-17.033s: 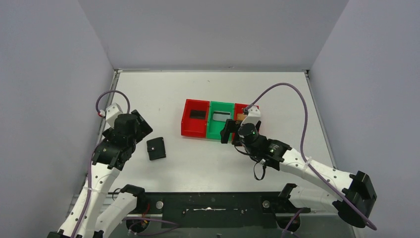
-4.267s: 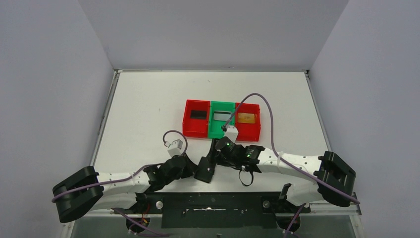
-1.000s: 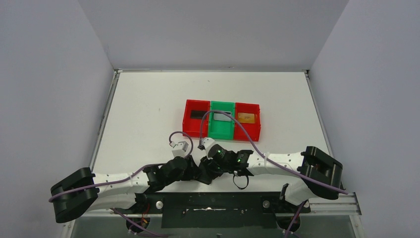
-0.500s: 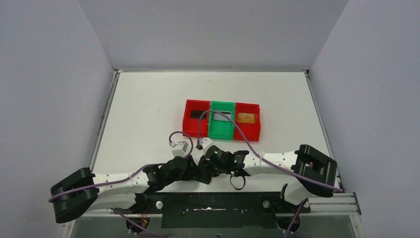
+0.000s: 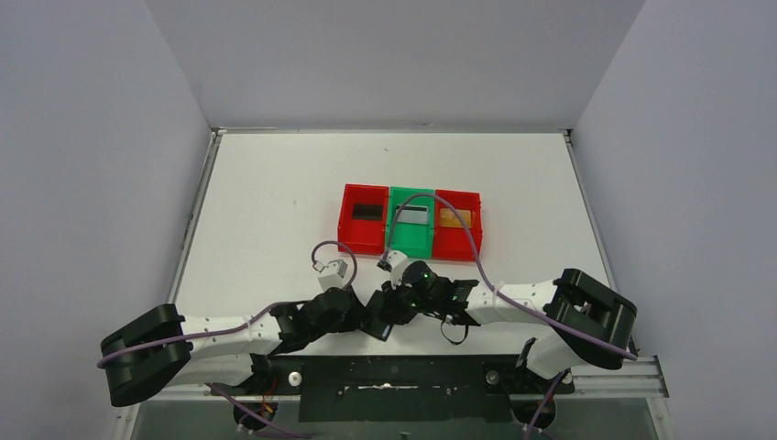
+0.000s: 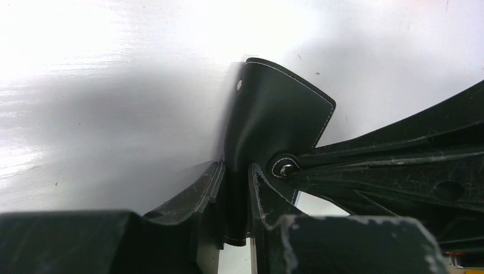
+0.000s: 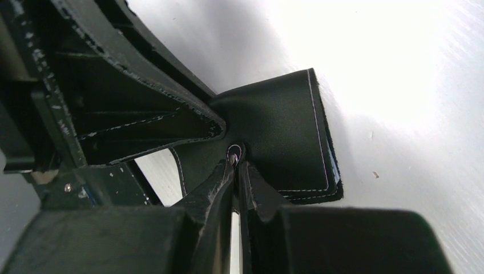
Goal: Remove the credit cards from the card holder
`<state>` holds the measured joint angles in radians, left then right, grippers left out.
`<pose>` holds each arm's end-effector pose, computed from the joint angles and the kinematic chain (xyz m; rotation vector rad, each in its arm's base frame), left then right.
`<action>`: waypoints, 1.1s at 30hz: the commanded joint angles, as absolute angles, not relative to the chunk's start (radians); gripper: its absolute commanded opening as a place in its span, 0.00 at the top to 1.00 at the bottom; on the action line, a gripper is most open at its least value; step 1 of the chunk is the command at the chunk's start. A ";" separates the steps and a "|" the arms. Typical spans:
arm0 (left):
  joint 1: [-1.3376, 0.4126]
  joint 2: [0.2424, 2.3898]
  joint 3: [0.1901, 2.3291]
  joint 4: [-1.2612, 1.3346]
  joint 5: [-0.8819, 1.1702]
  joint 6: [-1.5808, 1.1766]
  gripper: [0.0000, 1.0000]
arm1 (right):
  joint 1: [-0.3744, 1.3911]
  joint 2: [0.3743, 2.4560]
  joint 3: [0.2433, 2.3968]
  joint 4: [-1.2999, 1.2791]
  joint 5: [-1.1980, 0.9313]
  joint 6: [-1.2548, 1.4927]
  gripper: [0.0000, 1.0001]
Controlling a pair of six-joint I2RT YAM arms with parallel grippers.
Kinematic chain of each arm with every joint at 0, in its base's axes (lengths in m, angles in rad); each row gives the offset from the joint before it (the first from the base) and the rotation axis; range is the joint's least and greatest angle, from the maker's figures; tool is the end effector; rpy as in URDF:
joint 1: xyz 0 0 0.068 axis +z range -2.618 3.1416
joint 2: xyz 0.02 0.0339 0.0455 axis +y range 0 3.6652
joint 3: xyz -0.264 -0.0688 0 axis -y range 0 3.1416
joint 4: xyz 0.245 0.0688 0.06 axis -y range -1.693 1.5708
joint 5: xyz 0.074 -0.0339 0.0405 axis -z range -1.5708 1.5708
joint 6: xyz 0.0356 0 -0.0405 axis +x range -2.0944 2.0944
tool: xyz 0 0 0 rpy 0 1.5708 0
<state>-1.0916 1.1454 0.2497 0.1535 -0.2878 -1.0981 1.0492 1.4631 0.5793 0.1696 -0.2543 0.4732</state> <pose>0.0969 -0.1646 0.1271 -0.1611 2.4052 -0.7806 0.1294 0.2432 0.1536 -0.8491 2.3531 1.0176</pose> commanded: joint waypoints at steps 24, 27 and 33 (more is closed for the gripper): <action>-1.093 1.002 0.327 -0.145 -0.397 -1.154 0.54 | 1.008 1.003 0.438 0.034 -0.107 0.767 0.56; -1.091 0.921 0.372 -0.237 -0.411 -1.147 0.51 | 1.056 0.931 0.431 -0.044 0.066 0.975 0.43; -1.086 0.783 0.458 -0.476 -0.383 -1.192 0.47 | 1.171 0.958 0.577 -0.393 0.334 1.415 0.32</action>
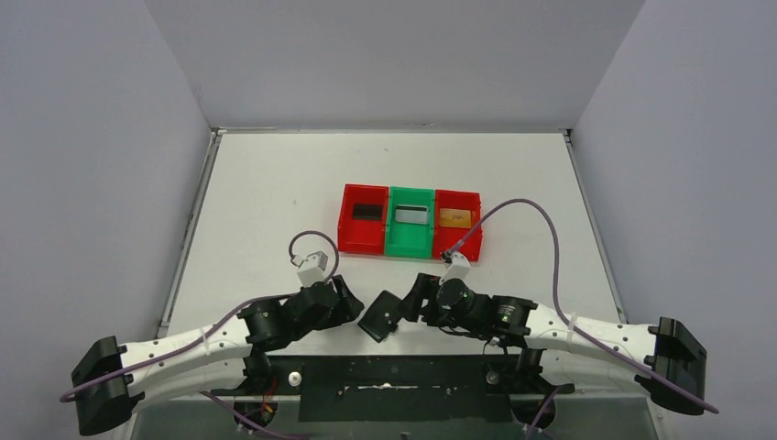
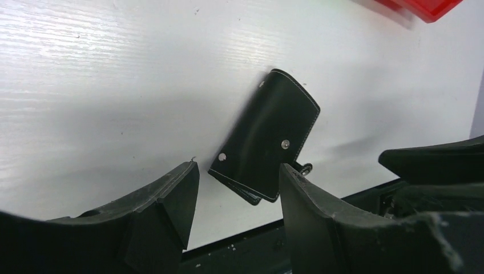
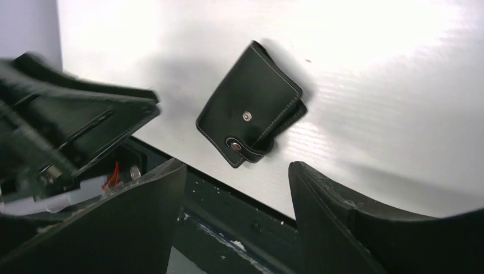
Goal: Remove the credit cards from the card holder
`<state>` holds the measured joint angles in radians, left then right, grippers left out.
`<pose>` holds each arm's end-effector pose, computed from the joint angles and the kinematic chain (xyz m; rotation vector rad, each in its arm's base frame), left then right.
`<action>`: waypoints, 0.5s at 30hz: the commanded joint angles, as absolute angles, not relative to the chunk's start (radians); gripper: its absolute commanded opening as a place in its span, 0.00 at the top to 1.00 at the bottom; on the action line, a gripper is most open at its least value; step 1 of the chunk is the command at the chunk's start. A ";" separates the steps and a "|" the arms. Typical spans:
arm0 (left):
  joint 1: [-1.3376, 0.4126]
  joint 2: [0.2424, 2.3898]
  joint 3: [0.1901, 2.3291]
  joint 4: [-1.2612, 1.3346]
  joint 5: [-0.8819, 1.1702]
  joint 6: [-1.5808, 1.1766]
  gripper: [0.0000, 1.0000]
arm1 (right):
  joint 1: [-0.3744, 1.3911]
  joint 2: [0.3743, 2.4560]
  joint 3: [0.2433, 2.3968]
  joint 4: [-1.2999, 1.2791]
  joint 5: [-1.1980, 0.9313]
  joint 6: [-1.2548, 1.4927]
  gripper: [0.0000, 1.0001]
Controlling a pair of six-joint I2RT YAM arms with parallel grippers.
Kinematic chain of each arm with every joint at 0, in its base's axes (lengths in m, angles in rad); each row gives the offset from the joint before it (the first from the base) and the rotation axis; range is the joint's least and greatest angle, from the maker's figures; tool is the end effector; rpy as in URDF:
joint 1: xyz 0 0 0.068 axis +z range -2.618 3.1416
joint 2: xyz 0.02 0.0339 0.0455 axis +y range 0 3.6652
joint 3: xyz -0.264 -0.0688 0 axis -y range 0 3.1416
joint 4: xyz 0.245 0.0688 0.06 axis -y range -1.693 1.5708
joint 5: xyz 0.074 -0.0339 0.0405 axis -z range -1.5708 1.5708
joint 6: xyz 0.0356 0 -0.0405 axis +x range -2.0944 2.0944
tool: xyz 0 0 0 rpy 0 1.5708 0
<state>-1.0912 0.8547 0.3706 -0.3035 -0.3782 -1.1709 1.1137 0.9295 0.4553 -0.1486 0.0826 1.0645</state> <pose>0.0887 -0.1421 0.1758 -0.2839 2.3804 -0.6982 0.0893 0.1749 0.2027 -0.0083 2.4287 1.0574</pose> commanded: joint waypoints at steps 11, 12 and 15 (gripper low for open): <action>-1.009 0.683 0.532 -0.581 -0.453 -1.008 0.29 | 1.256 1.190 0.828 -0.738 0.502 1.764 0.11; -0.989 0.689 0.530 -0.554 -0.445 -0.988 0.29 | 1.255 1.187 0.828 -0.732 0.510 1.777 0.12; -0.906 0.732 0.515 -0.481 -0.368 -0.949 0.28 | 1.255 1.166 0.801 -0.682 0.526 1.785 0.18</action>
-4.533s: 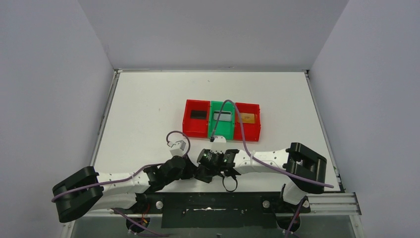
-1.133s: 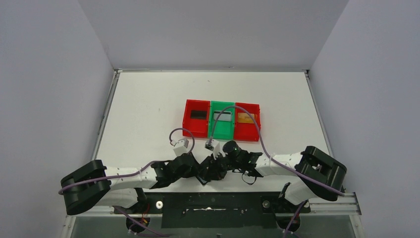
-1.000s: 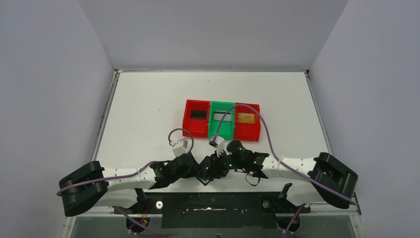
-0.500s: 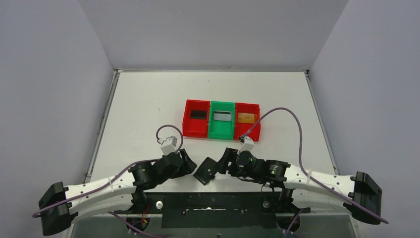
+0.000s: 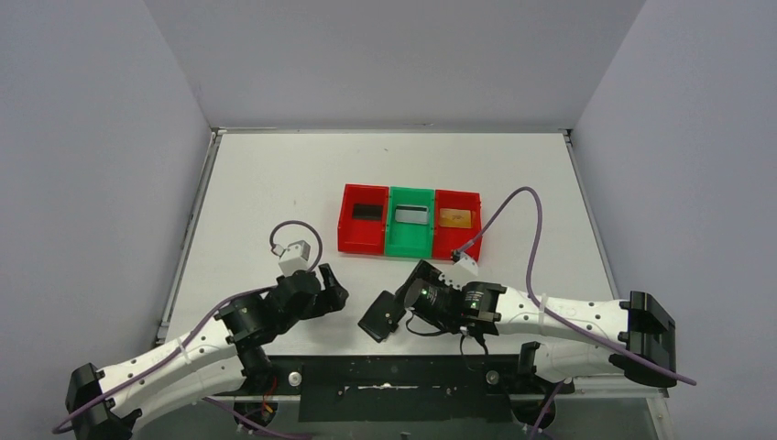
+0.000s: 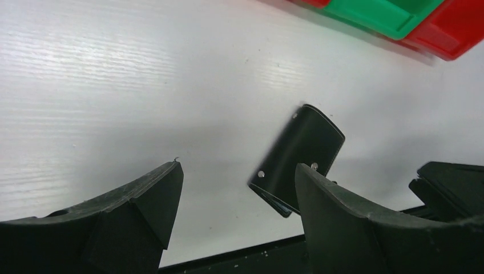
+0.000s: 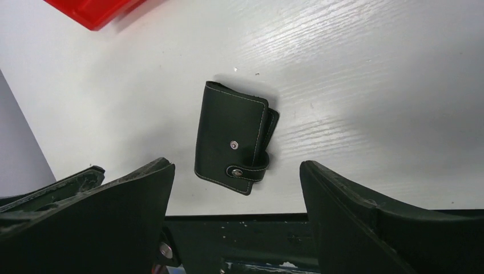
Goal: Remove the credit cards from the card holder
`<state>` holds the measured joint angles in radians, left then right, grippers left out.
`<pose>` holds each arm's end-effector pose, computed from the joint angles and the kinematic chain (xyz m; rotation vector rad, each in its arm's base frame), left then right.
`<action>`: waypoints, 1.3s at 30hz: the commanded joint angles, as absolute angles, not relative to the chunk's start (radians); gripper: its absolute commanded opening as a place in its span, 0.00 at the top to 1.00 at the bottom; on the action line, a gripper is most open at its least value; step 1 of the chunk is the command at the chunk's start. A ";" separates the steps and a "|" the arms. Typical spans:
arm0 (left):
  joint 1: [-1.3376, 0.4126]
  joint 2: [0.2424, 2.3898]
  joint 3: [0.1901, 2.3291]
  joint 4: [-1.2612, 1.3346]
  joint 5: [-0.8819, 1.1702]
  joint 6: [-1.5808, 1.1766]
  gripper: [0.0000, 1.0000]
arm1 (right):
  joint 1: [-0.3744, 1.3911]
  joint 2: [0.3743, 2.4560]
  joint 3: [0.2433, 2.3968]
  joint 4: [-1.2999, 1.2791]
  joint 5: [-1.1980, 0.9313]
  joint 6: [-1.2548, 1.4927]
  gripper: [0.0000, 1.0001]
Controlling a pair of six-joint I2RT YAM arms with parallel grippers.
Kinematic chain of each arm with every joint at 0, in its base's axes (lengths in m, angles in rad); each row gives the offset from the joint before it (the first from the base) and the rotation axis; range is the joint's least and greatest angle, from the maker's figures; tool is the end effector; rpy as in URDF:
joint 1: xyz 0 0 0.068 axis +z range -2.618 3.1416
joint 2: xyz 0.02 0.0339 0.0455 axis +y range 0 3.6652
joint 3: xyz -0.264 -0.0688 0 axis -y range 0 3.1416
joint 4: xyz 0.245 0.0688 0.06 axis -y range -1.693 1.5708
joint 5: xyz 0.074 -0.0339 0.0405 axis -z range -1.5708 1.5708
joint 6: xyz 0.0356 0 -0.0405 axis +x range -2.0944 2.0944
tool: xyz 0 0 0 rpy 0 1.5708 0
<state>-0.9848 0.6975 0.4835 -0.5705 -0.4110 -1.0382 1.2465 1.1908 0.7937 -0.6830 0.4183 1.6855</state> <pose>0.0922 -0.1132 0.2143 -0.2638 2.3263 -0.5620 0.0843 0.2053 0.2253 0.7057 2.5242 0.5936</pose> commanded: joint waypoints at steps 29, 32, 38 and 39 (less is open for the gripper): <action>-0.812 0.745 0.464 -0.479 -0.178 -0.918 0.28 | 1.229 1.455 0.789 -0.446 0.171 1.781 0.36; -0.811 0.740 0.465 -0.490 -0.178 -0.918 0.28 | 1.225 1.463 0.778 -0.433 0.175 1.779 0.39; -0.811 0.721 0.462 -0.494 -0.176 -0.922 0.28 | 1.201 1.449 0.757 -0.469 0.207 1.794 0.40; -0.811 0.721 0.463 -0.495 -0.177 -0.921 0.28 | 1.194 1.444 0.748 -0.467 0.204 1.792 0.40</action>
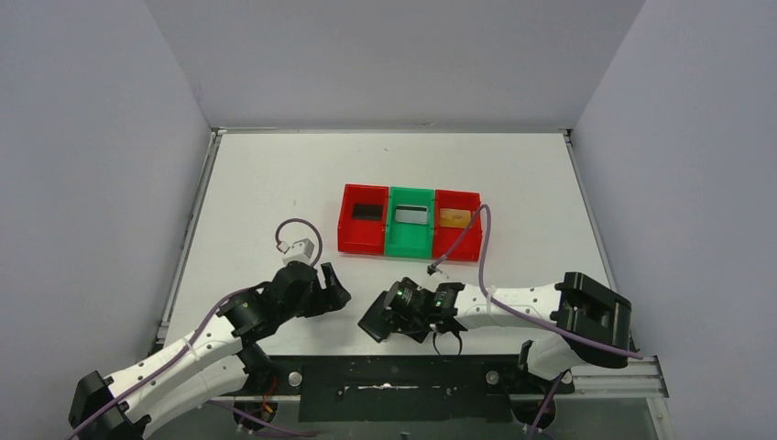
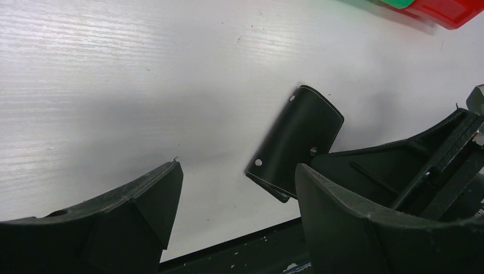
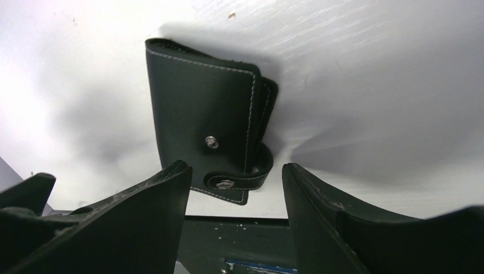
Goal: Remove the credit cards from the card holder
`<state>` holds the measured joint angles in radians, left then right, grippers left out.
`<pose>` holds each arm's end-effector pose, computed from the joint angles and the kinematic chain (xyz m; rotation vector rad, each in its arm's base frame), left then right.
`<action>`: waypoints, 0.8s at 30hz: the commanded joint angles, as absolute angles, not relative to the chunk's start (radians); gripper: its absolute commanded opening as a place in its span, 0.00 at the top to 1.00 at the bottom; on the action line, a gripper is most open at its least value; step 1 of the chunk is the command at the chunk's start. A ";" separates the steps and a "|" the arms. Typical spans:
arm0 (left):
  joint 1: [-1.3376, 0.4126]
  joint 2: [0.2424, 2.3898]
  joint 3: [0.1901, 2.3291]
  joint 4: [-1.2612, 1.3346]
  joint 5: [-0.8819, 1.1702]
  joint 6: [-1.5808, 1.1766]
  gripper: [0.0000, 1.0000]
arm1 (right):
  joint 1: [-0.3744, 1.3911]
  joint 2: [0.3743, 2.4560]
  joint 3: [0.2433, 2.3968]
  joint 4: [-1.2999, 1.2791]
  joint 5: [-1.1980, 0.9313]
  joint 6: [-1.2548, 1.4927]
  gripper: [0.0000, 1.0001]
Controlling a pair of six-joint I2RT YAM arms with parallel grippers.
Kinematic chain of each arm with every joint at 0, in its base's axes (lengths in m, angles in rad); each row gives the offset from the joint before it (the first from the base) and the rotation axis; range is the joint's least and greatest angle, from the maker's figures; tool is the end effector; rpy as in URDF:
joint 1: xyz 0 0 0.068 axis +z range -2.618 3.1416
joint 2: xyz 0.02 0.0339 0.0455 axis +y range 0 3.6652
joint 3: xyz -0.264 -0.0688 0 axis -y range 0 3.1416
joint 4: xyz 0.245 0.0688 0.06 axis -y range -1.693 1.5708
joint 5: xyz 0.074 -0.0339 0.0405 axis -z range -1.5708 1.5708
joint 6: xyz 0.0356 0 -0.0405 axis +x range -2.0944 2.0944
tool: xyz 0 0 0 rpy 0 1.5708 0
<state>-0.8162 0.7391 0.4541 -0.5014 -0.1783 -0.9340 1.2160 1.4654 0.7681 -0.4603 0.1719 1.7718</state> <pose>0.1100 -0.1078 0.2029 -0.2332 2.4250 -0.6335 0.0969 0.2439 0.1648 0.8411 2.7585 0.5835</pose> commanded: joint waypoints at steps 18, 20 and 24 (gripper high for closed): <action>-0.810 0.764 0.488 -0.471 -0.144 -0.901 0.28 | 1.209 1.442 0.726 -0.428 0.178 1.734 0.70; -0.810 0.768 0.489 -0.468 -0.143 -0.902 0.28 | 1.208 1.440 0.724 -0.427 0.164 1.730 0.68; -0.810 0.780 0.489 -0.453 -0.131 -0.902 0.28 | 1.214 1.428 0.724 -0.418 0.144 1.717 0.54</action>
<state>-0.8158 0.7719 0.4541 -0.5045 -0.1513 -0.9203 1.1995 1.4620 0.7189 -0.4202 0.1497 1.7325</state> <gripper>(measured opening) 0.719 0.436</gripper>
